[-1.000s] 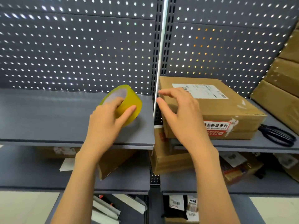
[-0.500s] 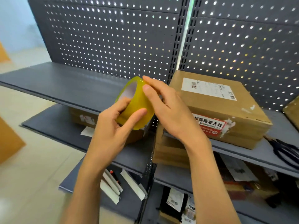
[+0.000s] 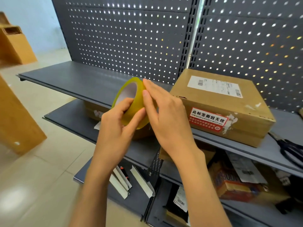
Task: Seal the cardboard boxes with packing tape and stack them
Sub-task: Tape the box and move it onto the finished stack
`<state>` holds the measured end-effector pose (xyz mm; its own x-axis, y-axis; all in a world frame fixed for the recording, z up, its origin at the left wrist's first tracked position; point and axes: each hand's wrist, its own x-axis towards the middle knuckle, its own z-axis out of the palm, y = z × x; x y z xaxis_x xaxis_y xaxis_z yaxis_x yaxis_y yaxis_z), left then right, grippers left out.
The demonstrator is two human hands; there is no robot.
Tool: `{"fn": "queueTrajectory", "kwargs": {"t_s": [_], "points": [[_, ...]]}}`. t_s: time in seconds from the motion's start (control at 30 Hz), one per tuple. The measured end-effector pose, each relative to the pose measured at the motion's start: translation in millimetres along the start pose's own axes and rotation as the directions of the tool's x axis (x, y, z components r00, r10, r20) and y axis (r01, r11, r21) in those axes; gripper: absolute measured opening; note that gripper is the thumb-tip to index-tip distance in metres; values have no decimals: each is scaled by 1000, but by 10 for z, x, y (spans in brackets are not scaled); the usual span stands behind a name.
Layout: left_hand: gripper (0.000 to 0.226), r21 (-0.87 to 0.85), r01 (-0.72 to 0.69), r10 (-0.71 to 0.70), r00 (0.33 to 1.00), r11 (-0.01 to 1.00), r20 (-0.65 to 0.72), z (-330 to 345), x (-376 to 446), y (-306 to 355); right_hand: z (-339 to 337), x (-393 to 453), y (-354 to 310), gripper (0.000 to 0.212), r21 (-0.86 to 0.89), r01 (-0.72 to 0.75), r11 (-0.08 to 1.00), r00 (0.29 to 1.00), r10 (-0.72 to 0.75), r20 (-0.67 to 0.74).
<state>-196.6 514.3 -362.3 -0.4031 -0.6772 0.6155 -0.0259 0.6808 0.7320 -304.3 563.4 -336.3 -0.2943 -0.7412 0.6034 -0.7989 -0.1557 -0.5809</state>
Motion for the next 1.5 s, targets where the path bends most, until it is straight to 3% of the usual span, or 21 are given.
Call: {"fn": "queueTrajectory", "kwargs": {"t_s": [0.3, 0.43, 0.57, 0.7, 0.9, 1.2, 1.5], "points": [[7, 129, -25, 32, 998, 991, -58, -92, 128, -96, 149, -14, -135, 42, -36, 18, 999, 998, -20, -51], [11, 158, -37, 46, 998, 987, -53, -109, 170, -129, 162, 3, -141, 36, -67, 48, 997, 982, -60, -180], [8, 127, -46, 51, 998, 991, -36, -130, 220, -156, 135, 52, -121, 33, 65, -4, 998, 988, 14, -151], [21, 81, -54, 51, 998, 995, 40, -178, 211, -199, 30, 135, -24, 21, 124, -43, 991, 988, 61, -144], [17, 106, -70, 61, 994, 992, 85, -213, 233, -253, 0, 208, 60, 20, 181, -46, 982, 992, 66, -106], [36, 128, -77, 62, 991, 989, 116, -214, 268, -366, -57, 328, 201, 20, 372, -140, 918, 989, 145, 14], [37, 223, -63, 61, 998, 973, 17, -138, 229, -374, 143, 306, 110, 20, 114, -140, 984, 990, 135, 49]]}}
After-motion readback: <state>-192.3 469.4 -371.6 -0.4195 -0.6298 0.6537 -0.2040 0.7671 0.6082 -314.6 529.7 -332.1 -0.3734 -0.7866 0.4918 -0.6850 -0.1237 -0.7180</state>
